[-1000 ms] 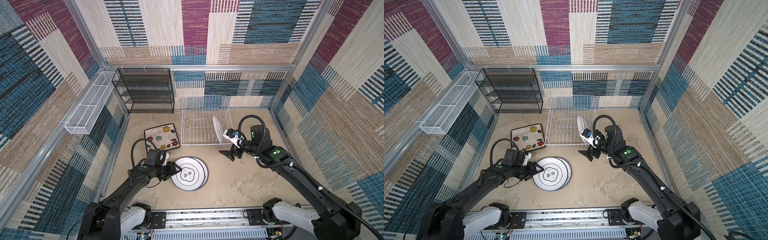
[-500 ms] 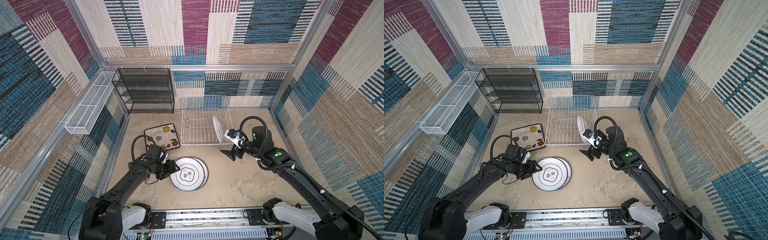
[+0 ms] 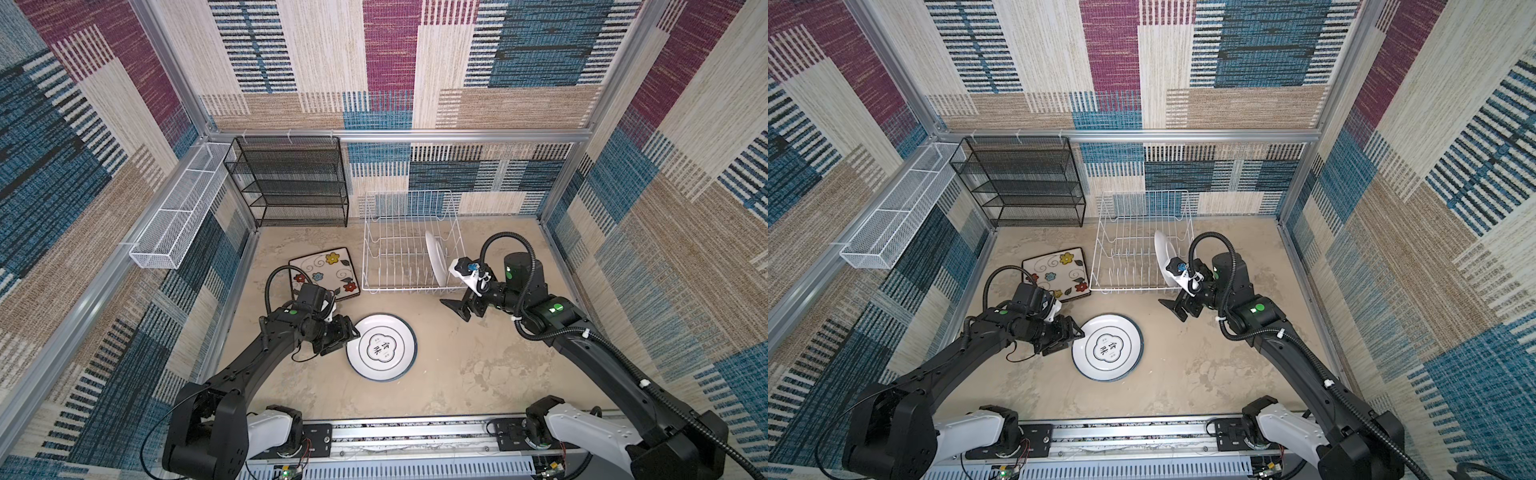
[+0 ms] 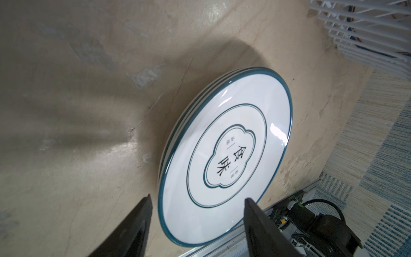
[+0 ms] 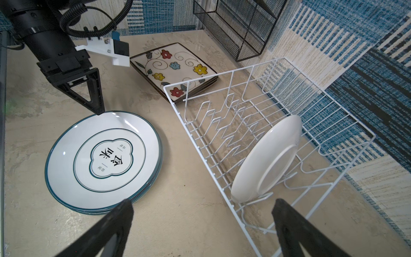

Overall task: Unload the plates from the dish rack
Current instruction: Place the plate among the plates.

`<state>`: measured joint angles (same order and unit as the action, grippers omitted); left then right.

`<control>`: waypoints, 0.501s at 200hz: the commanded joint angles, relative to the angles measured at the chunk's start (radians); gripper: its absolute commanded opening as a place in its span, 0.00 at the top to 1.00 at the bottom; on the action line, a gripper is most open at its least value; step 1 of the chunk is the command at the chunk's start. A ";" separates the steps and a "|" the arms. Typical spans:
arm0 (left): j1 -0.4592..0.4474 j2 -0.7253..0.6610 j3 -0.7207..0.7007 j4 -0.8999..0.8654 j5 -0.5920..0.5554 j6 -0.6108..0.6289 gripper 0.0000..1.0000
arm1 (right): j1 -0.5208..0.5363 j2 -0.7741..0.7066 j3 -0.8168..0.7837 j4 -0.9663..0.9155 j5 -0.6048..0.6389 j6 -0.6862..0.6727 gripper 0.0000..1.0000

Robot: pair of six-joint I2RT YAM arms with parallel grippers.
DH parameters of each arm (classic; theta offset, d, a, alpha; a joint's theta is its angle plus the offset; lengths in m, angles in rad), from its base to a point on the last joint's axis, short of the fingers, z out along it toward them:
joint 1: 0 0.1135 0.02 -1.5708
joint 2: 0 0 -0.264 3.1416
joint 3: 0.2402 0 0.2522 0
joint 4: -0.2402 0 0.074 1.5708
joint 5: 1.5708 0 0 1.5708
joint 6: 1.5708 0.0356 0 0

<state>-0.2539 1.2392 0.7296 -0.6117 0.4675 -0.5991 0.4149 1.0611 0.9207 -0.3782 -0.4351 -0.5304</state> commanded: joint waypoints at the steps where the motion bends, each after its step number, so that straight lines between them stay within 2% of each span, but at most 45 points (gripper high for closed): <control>1: -0.002 0.005 0.002 0.033 0.031 0.006 0.32 | 0.001 -0.004 -0.002 0.043 0.005 0.013 0.00; 46: -0.002 -0.009 0.069 -0.016 0.003 0.017 0.33 | 0.001 -0.044 -0.023 0.046 0.040 0.010 0.00; 69: -0.002 -0.038 0.173 -0.077 -0.016 0.034 0.32 | 0.001 -0.057 -0.033 0.060 0.072 0.038 0.00; 100: -0.002 -0.038 0.349 -0.121 -0.021 0.054 0.32 | 0.001 -0.086 -0.049 0.068 0.199 0.104 0.00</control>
<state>-0.2565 1.1995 0.9836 -0.6846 0.4633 -0.5880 0.4149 0.9913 0.8791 -0.3515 -0.3458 -0.4873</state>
